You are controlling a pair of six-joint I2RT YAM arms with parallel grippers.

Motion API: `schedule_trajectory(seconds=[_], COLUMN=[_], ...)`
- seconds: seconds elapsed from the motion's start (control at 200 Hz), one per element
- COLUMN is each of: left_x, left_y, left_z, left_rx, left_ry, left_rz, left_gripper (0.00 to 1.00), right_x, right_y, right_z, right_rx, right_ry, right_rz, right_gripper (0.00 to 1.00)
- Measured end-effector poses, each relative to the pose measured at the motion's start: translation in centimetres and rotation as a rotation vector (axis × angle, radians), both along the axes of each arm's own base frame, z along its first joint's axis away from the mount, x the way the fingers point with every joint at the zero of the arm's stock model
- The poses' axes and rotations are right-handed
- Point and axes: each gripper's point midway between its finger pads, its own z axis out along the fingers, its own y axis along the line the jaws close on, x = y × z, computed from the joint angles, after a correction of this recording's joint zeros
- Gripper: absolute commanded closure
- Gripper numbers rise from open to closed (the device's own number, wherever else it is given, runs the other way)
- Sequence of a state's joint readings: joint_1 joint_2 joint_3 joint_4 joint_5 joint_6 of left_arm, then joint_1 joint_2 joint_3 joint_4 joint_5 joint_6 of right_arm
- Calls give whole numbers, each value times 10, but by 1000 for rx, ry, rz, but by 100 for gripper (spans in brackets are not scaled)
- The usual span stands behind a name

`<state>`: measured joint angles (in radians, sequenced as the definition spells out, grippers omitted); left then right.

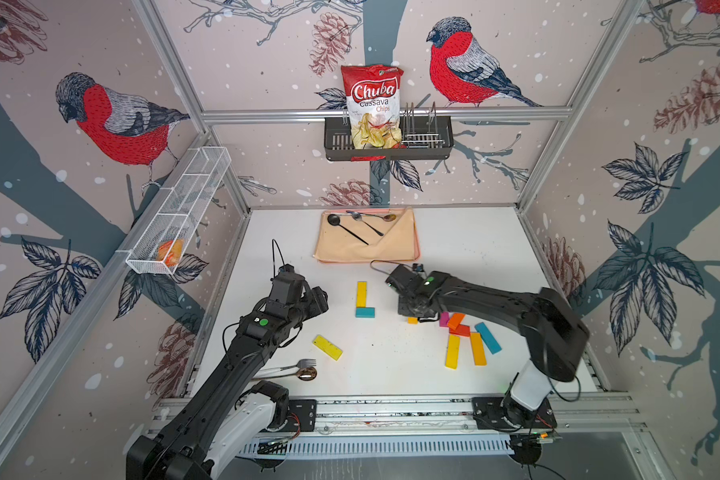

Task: Assemble the letter h with building blocks
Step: Assemble the building block at the center of the board.

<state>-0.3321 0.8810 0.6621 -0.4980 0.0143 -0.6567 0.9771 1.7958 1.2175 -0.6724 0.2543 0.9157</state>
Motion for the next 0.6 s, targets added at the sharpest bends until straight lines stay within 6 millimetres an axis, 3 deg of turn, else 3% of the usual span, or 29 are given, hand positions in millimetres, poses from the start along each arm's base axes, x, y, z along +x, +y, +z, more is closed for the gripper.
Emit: schedule_trajectory(seconds=[0.095, 0.18, 0.245, 0.41, 0.6], left_x=[0, -1, -2, -1, -1], left_y=[0, 1, 3, 3, 3], left_z=[-1, -3, -7, -10, -12], left_rx=[0, 5, 13, 4, 3], left_ry=[3, 6, 11, 15, 19], left_rz=[1, 5, 10, 22, 24], left_gripper=[26, 26, 26, 26, 26], right_x=[-7, -11, -12, -33, -50], right_y=[35, 42, 43, 48, 24], right_z=[-21, -35, -36, -37, -40], right_rx=[-23, -31, -36, -20, -28], right_ry=[17, 36, 32, 41, 37], right_rz=[54, 53, 58, 88, 62], right_gripper=[62, 32, 22, 21, 23])
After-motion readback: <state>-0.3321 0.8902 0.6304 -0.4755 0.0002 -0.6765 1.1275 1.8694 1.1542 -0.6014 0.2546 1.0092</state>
